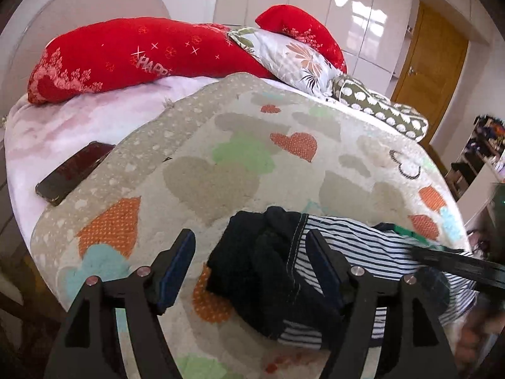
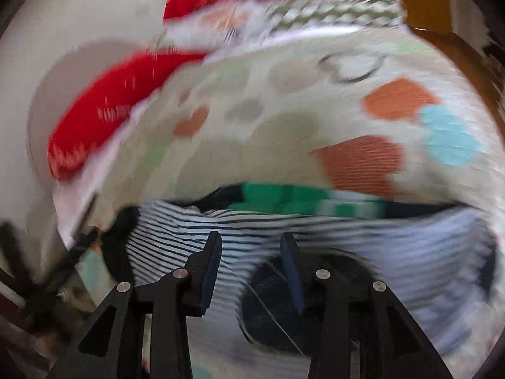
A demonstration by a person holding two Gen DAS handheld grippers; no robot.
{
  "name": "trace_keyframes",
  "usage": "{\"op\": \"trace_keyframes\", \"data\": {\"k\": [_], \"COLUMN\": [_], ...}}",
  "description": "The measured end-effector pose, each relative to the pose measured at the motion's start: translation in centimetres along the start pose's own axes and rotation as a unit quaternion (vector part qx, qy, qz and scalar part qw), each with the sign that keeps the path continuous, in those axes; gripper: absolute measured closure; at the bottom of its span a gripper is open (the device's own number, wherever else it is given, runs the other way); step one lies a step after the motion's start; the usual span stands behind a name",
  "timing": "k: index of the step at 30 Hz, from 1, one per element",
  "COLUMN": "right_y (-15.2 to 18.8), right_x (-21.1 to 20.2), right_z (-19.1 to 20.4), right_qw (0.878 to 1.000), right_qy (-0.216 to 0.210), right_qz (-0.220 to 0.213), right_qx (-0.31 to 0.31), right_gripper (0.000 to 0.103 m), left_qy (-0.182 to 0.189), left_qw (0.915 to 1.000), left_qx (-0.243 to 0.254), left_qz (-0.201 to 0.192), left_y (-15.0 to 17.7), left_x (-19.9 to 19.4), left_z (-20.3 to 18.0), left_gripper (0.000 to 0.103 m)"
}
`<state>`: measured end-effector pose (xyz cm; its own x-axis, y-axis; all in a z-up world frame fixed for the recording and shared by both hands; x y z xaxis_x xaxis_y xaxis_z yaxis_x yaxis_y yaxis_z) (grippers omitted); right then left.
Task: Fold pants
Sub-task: 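Grasp the dark cuff with the left gripper and adjust it on the pants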
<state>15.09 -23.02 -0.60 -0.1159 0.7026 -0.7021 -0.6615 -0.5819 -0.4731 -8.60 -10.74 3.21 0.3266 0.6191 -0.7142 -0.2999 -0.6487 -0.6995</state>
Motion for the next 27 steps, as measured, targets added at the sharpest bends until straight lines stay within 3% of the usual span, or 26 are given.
{"op": "trace_keyframes", "data": {"k": [3, 5, 8, 11, 15, 19, 23, 25, 27], "right_y": [-1.0, -2.1, -2.2, 0.1, 4.3, 7.1, 8.6, 9.0, 8.8], "right_x": [4.5, 5.1, 2.8, -1.0, -3.9, -6.1, -10.3, -12.4, -13.3], "right_z": [0.3, 0.9, 2.3, 3.2, 1.8, -4.0, -6.5, -6.2, -5.6], "right_qw": [0.999, 0.999, 1.000, 0.998, 0.991, 0.983, 0.980, 0.972, 0.969], "right_qy": [0.026, 0.045, 0.011, 0.015, 0.098, 0.171, 0.126, 0.131, 0.130], "right_qz": [0.032, 0.018, -0.015, -0.049, -0.066, -0.063, -0.140, -0.182, -0.200], "right_qx": [-0.001, -0.015, -0.023, -0.039, -0.069, -0.012, 0.070, 0.074, 0.065], "right_gripper": [0.061, 0.061, 0.060, 0.060, 0.059, 0.056, 0.056, 0.049, 0.046], "left_qy": [0.009, 0.014, 0.018, 0.029, -0.010, -0.017, -0.016, -0.015, -0.024], "left_qw": [0.9998, 0.9997, 0.9997, 0.9992, 0.9955, 0.9934, 0.9965, 0.9972, 0.9963], "left_qx": [-0.011, -0.011, -0.004, 0.022, 0.078, 0.074, 0.073, 0.073, 0.072], "left_qz": [0.013, 0.019, 0.019, 0.018, 0.053, 0.085, 0.037, 0.001, -0.039], "left_y": [0.2, 0.4, 0.7, 1.3, 3.3, 4.4, 2.9, 1.9, 1.0], "left_x": [-0.2, -0.4, -0.7, -0.6, 1.3, 1.6, -2.0, -4.4, -6.8], "left_z": [0.5, 0.6, 0.1, -1.6, -3.8, -3.7, -4.1, -4.5, -5.0], "left_gripper": [0.032, 0.032, 0.031, 0.031, 0.031, 0.031, 0.031, 0.031, 0.023]}}
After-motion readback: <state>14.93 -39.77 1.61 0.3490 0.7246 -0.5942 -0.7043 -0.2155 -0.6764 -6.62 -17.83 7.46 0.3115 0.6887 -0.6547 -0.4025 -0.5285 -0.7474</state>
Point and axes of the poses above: each gripper's, at about its wrist camera, not at the fingertips, and x roughly the way its jaws point, z to its left, y to its underside, the point moved 4 cm from there along x, roughly the way its jaws point, and after that the axes turned 11 degrees about -y, right-handed, at the moved point
